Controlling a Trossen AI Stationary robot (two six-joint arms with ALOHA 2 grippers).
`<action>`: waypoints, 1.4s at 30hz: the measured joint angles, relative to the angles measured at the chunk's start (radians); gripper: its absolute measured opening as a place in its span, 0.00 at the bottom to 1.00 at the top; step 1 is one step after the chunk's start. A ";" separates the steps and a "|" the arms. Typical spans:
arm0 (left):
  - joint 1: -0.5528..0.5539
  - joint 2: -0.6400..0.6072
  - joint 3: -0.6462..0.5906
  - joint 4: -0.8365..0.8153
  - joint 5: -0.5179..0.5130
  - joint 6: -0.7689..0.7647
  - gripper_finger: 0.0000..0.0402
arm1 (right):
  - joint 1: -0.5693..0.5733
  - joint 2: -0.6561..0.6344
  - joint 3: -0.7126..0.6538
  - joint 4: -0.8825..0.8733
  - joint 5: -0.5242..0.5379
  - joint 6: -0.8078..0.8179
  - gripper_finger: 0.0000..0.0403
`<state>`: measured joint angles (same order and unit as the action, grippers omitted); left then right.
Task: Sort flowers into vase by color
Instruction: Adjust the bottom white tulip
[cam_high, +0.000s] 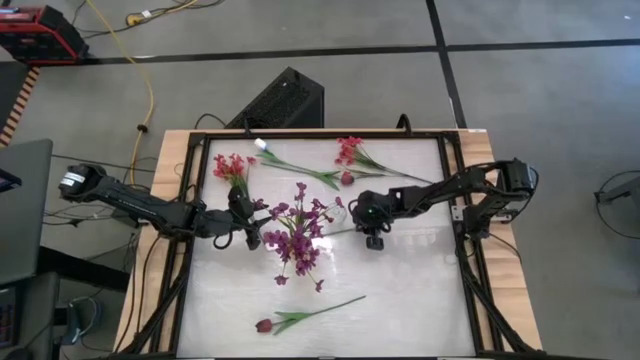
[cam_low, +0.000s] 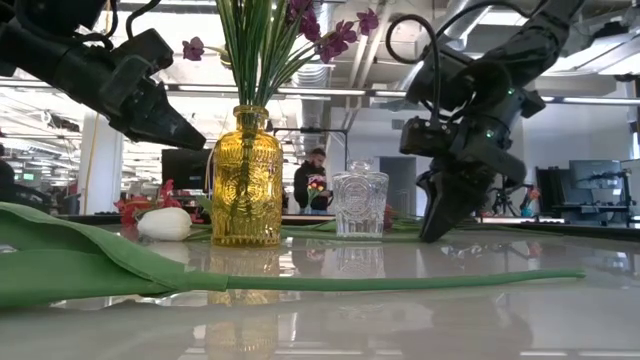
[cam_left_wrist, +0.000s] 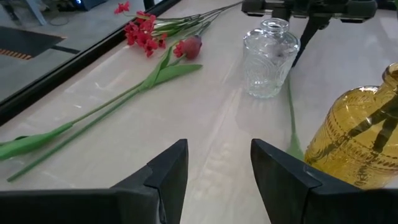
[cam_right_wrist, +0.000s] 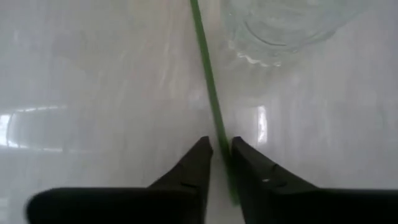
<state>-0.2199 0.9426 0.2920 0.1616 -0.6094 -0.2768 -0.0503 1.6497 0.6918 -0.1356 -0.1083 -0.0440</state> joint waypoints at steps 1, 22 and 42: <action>0.000 0.000 0.000 0.000 0.000 0.000 0.41 | 0.003 0.000 0.000 0.000 0.000 0.013 0.18; 0.000 0.000 0.000 -0.070 -0.005 -0.084 0.41 | 0.048 -0.207 -0.009 -0.251 -0.052 0.135 0.04; 0.000 0.000 0.000 -0.070 -0.031 -0.076 0.41 | 0.072 -0.333 -0.005 -0.294 -0.021 0.240 0.07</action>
<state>-0.2199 0.9428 0.2920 0.0917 -0.6400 -0.3523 0.0219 1.3163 0.6865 -0.4293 -0.1295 0.1958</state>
